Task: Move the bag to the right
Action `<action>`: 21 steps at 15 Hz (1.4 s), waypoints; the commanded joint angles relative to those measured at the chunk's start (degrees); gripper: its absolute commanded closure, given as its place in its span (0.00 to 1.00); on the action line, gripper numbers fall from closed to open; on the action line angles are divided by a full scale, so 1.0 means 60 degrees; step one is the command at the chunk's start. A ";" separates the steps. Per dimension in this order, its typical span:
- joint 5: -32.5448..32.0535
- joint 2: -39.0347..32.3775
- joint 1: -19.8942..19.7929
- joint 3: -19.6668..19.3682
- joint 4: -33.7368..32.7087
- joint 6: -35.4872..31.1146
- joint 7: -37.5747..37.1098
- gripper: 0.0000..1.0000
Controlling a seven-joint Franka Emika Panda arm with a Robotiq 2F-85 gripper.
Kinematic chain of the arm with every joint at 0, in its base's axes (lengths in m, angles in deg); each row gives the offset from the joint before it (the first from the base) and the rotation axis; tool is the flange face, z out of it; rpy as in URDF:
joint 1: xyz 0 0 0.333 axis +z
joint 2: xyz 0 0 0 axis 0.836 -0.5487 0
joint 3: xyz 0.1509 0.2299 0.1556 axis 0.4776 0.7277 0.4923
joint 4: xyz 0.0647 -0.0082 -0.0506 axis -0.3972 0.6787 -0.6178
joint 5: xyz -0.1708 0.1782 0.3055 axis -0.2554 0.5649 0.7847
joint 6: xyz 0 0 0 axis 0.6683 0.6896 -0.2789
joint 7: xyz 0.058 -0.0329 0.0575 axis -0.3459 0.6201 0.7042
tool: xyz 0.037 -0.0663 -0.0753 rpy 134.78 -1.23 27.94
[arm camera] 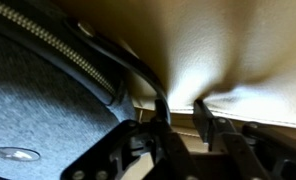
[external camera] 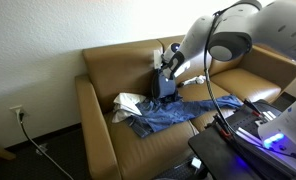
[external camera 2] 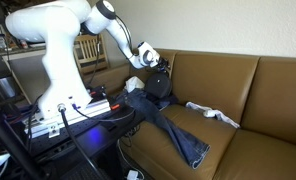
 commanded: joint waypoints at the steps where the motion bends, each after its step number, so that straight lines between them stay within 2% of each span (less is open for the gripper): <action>1: 0.0465 -0.0152 -0.0191 -0.0151 -0.0264 0.0242 -0.0371 0.97; 3: 0.1045 0.0183 -0.0509 0.0121 -0.0160 0.0358 -0.0244 1.00; 4: 0.0919 0.0329 -0.0626 0.0112 -0.0053 0.0333 -0.0764 1.00; 6: 0.1405 0.0831 -0.1100 0.0424 0.0076 0.0182 -0.0649 0.99; 7: 0.1281 0.1066 -0.1257 0.0427 0.0178 0.0116 -0.0978 0.99; 8: 0.1540 0.1453 -0.1503 0.0583 0.0331 -0.0068 -0.0692 0.99; 13: 0.1397 0.2907 -0.2619 0.1198 0.0935 -0.0741 -0.1005 0.99; 16: 0.1245 0.3724 -0.3776 0.1737 0.1124 -0.1243 -0.1136 0.99; 17: 0.1648 0.3935 -0.4343 0.2141 0.1020 -0.1387 -0.0660 0.99; 21: 0.1941 0.4255 -0.6413 0.2984 0.0648 -0.1787 -0.0771 0.99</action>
